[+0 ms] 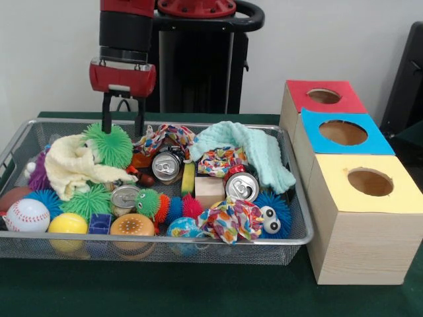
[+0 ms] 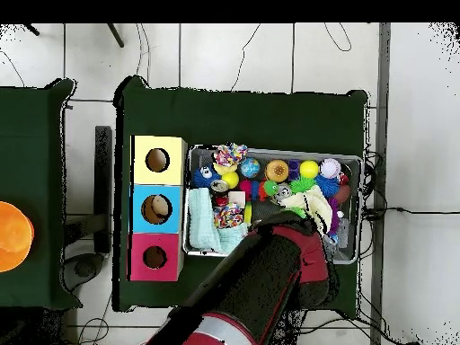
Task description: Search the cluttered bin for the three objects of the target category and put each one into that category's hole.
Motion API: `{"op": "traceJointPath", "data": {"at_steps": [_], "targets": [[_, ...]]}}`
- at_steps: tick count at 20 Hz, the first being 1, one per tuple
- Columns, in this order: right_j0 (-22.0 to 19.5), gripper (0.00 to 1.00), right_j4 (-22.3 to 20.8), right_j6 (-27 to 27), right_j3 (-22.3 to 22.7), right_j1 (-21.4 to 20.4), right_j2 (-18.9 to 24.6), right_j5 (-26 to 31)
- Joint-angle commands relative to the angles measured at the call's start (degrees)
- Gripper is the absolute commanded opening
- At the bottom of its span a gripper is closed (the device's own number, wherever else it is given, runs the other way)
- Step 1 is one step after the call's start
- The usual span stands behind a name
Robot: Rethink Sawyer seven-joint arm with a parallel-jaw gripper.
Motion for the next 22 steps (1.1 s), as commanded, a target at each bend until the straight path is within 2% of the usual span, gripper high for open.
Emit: {"op": "traceJointPath", "data": {"at_steps": [1, 10, 13, 17, 21, 22], "targets": [[-4.4, 1.00, 8.4, -23.6, -2.8, -1.1, 13.0, 4.6], [-7.1, 1.00, 16.0, -34.5, -3.9, 1.2, 13.3, 6.1], [-6.3, 1.00, 15.3, -33.7, -4.6, 2.7, 12.1, 6.7], [-5.1, 1.00, 12.2, -31.1, -5.0, 4.0, 10.7, 7.2], [-3.1, 1.00, 8.1, -25.2, -5.4, 6.0, 8.4, 6.9], [-2.1, 1.00, 6.4, -22.3, -5.7, 7.1, 7.5, 6.4]]}}
